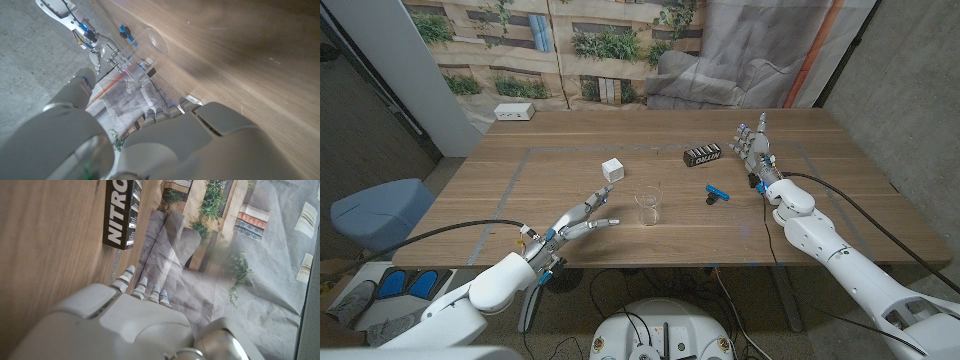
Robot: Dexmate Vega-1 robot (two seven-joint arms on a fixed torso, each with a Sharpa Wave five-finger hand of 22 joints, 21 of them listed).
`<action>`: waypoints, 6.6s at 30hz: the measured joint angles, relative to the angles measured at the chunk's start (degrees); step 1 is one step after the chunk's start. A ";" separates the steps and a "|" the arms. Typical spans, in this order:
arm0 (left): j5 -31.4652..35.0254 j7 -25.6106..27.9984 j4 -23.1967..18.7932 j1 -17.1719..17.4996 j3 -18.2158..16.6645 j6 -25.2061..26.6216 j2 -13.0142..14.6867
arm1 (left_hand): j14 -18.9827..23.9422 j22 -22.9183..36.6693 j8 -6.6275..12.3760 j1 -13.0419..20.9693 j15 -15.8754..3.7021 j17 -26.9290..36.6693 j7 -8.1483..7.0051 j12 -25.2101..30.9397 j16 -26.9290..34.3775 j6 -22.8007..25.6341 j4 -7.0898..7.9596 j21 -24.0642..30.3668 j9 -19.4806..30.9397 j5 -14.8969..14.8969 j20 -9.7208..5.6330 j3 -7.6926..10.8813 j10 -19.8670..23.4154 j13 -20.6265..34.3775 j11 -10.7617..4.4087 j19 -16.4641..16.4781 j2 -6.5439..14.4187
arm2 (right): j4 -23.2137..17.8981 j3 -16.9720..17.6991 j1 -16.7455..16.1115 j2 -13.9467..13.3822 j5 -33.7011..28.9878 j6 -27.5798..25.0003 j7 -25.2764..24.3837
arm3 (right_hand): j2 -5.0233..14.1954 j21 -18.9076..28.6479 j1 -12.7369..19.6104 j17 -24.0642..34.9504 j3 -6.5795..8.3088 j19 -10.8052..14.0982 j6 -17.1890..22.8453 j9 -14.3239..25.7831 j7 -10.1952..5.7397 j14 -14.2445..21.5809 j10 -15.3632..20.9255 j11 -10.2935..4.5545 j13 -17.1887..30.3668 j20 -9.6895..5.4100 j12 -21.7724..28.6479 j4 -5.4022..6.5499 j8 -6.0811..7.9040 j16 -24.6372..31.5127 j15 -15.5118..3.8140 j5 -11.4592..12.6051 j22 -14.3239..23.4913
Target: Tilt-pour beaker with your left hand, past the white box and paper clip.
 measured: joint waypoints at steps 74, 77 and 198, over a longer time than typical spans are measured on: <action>9.80 13.98 6.01 -9.45 11.70 3.28 -15.67 | 7.29 0.00 2.26 5.13 -1.12 -0.13 1.01 1.10 1.08 4.73 -0.16 0.90 -0.14 0.03 0.00 -0.96 6.67 -0.01 -0.53 2.49 -0.30 | 0.11 -0.02 0.01 0.03 -0.01 0.06 0.03 | 0.00 0.00 0.00 0.00 0.00 0.00 0.00 0.00 0.00 0.00 0.00 0.00 0.00 0.00 0.00 0.00 0.00 0.00 0.00 0.00 0.00; 9.89 13.49 6.22 -10.12 12.21 3.63 -15.75 | 7.49 0.00 2.26 5.59 -0.93 -0.13 1.10 1.10 1.08 4.82 -0.16 0.90 0.00 0.03 0.00 -0.96 6.67 -0.01 -0.53 2.49 -0.30 | 0.10 -0.02 0.01 0.03 -0.01 0.06 0.02 | 0.00 0.00 0.00 0.00 0.00 0.00 0.00 0.00 0.00 0.00 0.00 0.00 0.00 0.00 0.00 0.00 0.00 0.00 0.00 0.00 0.00; 16.28 12.86 -1.69 -20.38 13.66 22.91 -13.63 | 50.91 0.67 37.49 28.03 -3.39 18.00 -4.84 28.68 20.37 34.30 0.86 3.20 16.53 3.62 -0.52 -20.49 46.93 25.70 -5.54 31.27 2.15 | 0.06 -0.01 0.03 0.03 0.01 0.00 0.03 | 0.00 0.00 0.00 0.00 0.00 0.00 0.00 0.00 0.00 0.00 0.00 0.00 -0.01 0.00 0.00 0.00 0.00 0.00 0.00 0.00 0.00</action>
